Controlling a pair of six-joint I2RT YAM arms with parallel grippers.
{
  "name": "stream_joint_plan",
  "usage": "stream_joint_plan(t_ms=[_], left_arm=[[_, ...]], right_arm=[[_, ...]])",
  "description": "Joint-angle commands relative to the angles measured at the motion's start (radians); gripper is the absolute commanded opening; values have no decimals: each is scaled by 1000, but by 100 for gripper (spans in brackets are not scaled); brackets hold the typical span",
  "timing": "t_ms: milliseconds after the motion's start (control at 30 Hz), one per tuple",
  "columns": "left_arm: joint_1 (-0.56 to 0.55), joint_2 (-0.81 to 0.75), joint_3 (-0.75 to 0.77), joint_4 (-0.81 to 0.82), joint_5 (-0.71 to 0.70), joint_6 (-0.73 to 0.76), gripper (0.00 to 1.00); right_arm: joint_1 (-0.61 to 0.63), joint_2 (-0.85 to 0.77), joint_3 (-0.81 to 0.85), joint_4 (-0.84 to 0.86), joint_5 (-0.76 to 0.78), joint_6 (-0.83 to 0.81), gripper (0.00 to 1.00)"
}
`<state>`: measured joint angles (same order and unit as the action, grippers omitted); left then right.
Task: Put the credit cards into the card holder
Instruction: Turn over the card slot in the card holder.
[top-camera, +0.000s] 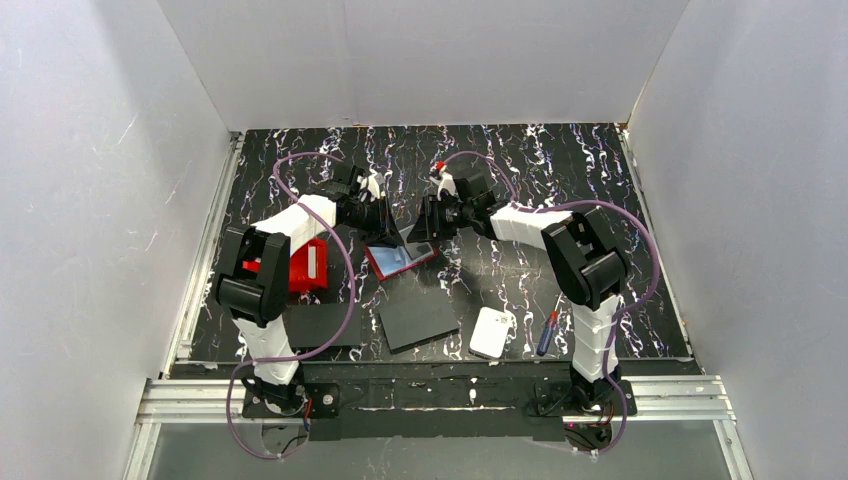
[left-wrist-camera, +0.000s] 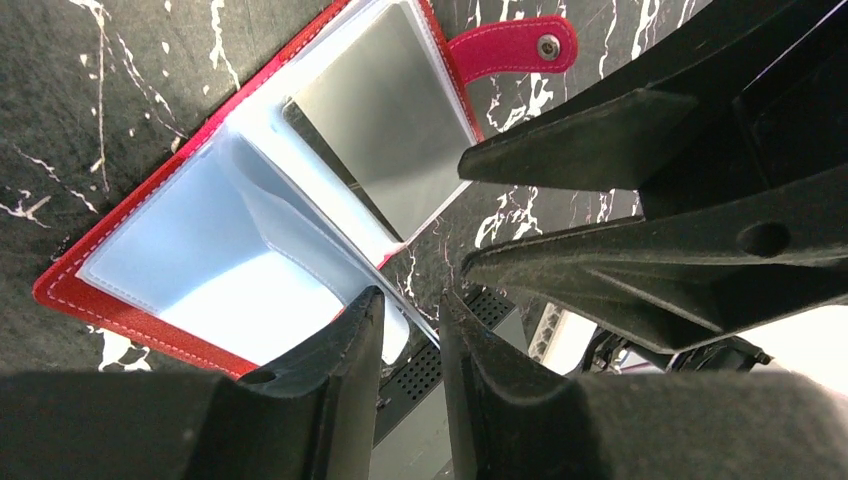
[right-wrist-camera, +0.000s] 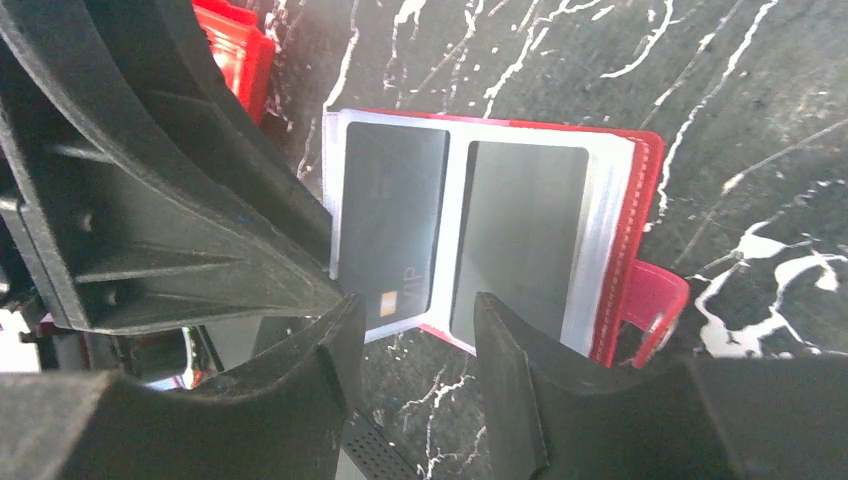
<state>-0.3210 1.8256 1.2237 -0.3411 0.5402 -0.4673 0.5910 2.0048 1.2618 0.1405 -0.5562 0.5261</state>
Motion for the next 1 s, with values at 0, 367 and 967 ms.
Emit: stream_joint_plan(t_ms=[0,367,967], left_arm=[[0,-17,-21,31,21,-17,30],[-1,-26,-51,59,9,-40,22],[0,-5,-32,79,13,-54,21]], right_arm=[[-6,-7,-46,157,-78,108,55],[-12,-24,-59,146,-86,81,52],[23,-68,-99,140,-102,35,46]])
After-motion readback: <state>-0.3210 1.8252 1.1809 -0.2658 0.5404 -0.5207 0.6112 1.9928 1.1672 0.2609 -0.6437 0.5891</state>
